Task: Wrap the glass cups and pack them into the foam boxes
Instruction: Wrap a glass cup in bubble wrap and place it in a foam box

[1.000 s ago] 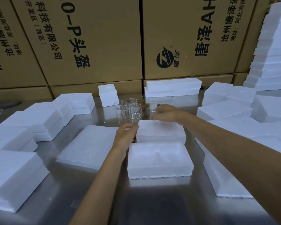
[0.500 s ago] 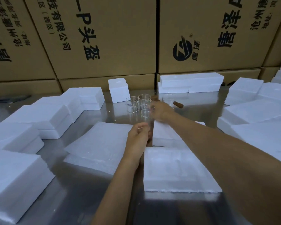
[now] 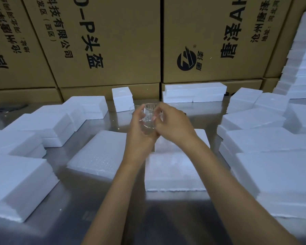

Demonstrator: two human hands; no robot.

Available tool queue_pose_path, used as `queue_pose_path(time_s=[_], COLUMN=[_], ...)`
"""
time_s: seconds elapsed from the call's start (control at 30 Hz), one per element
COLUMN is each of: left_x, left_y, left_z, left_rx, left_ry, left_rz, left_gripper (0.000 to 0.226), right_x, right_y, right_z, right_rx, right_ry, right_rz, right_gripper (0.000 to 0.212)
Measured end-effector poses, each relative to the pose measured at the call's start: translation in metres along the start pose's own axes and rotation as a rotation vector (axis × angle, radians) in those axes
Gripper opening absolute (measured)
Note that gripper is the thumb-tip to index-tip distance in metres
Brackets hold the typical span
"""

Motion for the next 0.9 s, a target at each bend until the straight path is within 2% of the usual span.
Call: queue_pose_path(time_s=[0.07, 0.17, 0.23, 0.37, 0.47, 0.57, 0.67, 0.77, 0.83, 0.9], left_x=[0.01, 0.02, 0.027, 0.037, 0.042, 0.045, 0.045, 0.045, 0.047, 0.05], left_y=[-0.001, 0.001, 0.0, -0.004, -0.008, -0.016, -0.023, -0.021, -0.019, -0.019], left_z=[-0.006, -0.005, -0.003, -0.007, -0.007, -0.011, -0.007, -0.004, -0.014, -0.024], left_rx=[-0.018, 0.105, 0.229, 0.261, 0.323, 0.296, 0.363, 0.36, 0.16, -0.014], left_ry=[-0.005, 0.064, 0.118, 0.152, 0.15, 0.117, 0.137, 0.117, 0.012, -0.098], left_rz=[-0.043, -0.056, -0.037, -0.009, 0.005, 0.043, 0.098, 0.132, 0.119, 0.083], left_gripper=[0.071, 0.065, 0.065, 0.064, 0.065, 0.066, 0.054, 0.051, 0.065, 0.076], right_x=[0.022, 0.047, 0.062, 0.081, 0.087, 0.092, 0.096, 0.092, 0.087, 0.084], right_y=[0.015, 0.022, 0.02, 0.008, 0.011, 0.015, 0.022, 0.016, -0.004, -0.024], right_z=[-0.005, -0.023, -0.033, -0.029, -0.023, -0.028, -0.03, -0.042, -0.046, -0.041], right_rx=[-0.119, -0.433, -0.538, -0.511, -0.49, -0.457, -0.493, -0.846, -1.163, -1.441], right_ry=[0.0, -0.049, -0.034, 0.003, 0.022, -0.049, -0.068, -0.2, -0.329, -0.392], right_rz=[-0.131, -0.196, -0.225, -0.207, -0.303, -0.399, -0.456, -0.384, -0.214, -0.048], right_gripper=[0.027, 0.054, 0.056, 0.064, 0.065, 0.063, 0.061, 0.057, 0.048, 0.029])
Point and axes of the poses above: each hand's wrist, its own x-axis away from the middle knuckle, its own y-axis out of the back of the hand, z = x × y, the point moved 10 cm from there along -x, towards the middle knuckle, and after that the axes turned 3 degrees about x, right-handed, at the moved point
